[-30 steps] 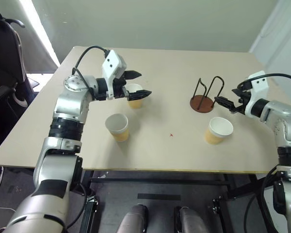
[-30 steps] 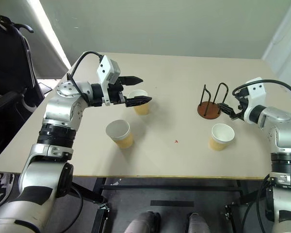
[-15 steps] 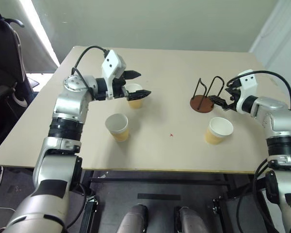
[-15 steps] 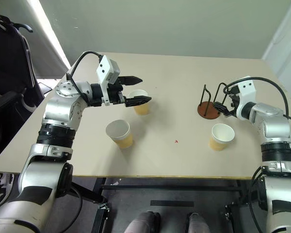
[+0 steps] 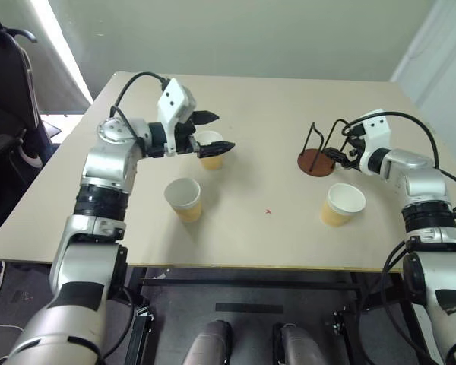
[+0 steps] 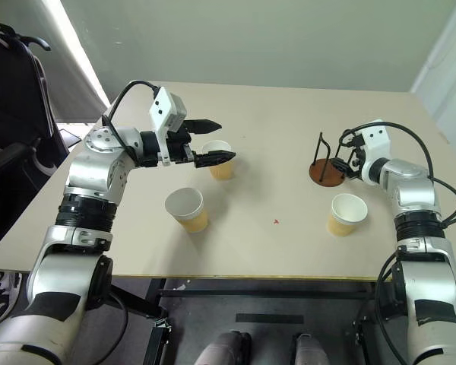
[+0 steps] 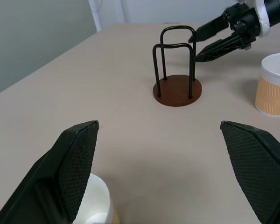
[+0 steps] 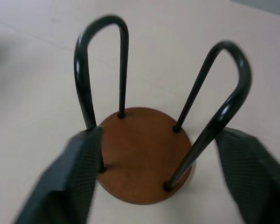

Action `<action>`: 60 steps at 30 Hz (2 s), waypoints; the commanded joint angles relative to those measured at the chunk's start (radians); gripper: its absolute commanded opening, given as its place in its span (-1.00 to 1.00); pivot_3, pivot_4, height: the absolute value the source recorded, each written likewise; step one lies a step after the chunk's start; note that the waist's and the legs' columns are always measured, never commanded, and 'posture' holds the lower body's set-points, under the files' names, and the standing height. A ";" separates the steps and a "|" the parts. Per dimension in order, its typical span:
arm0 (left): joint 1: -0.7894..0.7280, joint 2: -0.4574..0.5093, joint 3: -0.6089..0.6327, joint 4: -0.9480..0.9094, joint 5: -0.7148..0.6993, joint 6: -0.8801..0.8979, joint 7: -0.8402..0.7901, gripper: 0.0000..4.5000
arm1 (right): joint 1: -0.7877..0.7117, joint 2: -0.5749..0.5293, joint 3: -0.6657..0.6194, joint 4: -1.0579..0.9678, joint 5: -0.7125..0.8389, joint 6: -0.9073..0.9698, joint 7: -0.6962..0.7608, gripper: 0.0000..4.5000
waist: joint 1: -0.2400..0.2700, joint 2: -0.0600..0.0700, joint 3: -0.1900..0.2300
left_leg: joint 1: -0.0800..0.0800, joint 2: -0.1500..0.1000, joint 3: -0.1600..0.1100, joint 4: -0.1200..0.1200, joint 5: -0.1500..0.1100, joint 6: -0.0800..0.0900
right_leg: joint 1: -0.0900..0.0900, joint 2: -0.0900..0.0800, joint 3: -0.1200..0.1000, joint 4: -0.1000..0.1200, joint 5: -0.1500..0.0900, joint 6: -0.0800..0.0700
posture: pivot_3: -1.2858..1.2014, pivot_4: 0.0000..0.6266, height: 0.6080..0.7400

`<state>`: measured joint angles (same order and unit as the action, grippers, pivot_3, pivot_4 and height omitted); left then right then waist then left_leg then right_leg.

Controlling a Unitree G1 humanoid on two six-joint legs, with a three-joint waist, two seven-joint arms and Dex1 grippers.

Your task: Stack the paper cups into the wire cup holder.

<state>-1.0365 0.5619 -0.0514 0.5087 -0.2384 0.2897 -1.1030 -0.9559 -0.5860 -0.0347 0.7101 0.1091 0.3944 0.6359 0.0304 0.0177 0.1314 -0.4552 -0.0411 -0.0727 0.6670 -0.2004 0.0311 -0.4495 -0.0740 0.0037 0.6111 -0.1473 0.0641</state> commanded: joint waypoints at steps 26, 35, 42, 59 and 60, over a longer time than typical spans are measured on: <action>-0.005 0.113 -0.002 -0.068 -0.005 0.040 -0.174 1.00 | 0.159 -0.048 0.009 -0.741 0.140 0.411 0.124 -0.98 | -0.001 0.000 0.000 | -0.003 0.000 0.000 0.000 0.000 0.000 | -0.002 0.000 -0.001 0.000 -0.001 -0.001 | 0.03 -0.52 1.00; -0.002 0.174 -0.009 -0.168 -0.047 0.136 -0.307 1.00 | 0.227 -0.060 0.034 -0.918 0.209 0.513 0.139 -0.98 | -0.002 0.000 0.000 | -0.003 0.000 0.000 0.000 0.000 0.000 | -0.002 0.000 -0.001 0.000 -0.001 -0.002 | 0.03 -0.52 1.00; -0.007 0.235 -0.011 -0.246 -0.075 0.216 -0.369 1.00 | 0.235 -0.050 0.061 -0.950 0.230 0.523 0.135 -0.98 | -0.003 0.000 0.000 | -0.002 0.000 0.000 0.000 0.000 0.000 | -0.002 0.000 -0.001 0.000 -0.001 -0.002 | 0.03 -0.52 1.00; -0.005 0.248 -0.019 -0.238 -0.065 0.198 -0.375 1.00 | 0.301 -0.029 0.127 -1.020 0.267 0.544 0.125 -0.98 | -0.003 0.000 0.000 | -0.002 0.000 0.000 0.000 0.001 0.000 | -0.002 0.000 -0.001 0.000 -0.002 -0.003 | 0.03 -0.52 1.00; -0.003 0.246 -0.020 -0.237 -0.064 0.197 -0.375 1.00 | 0.309 -0.032 0.134 -1.020 0.263 0.541 0.124 -0.98 | -0.003 0.000 0.000 | -0.002 0.000 0.000 0.000 0.001 0.000 | -0.002 0.000 -0.001 0.000 -0.002 -0.003 | 0.03 -0.52 1.00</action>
<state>-1.0167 0.7968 -0.0809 0.2911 -0.2972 0.5004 -1.4770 -0.6432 -0.6125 0.1032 -0.2627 0.3631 0.9447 0.7658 0.0273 0.0176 0.1314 -0.4575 -0.0407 -0.0730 0.6673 -0.1997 0.0312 -0.4512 -0.0737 0.0028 0.6107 -0.1493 0.0615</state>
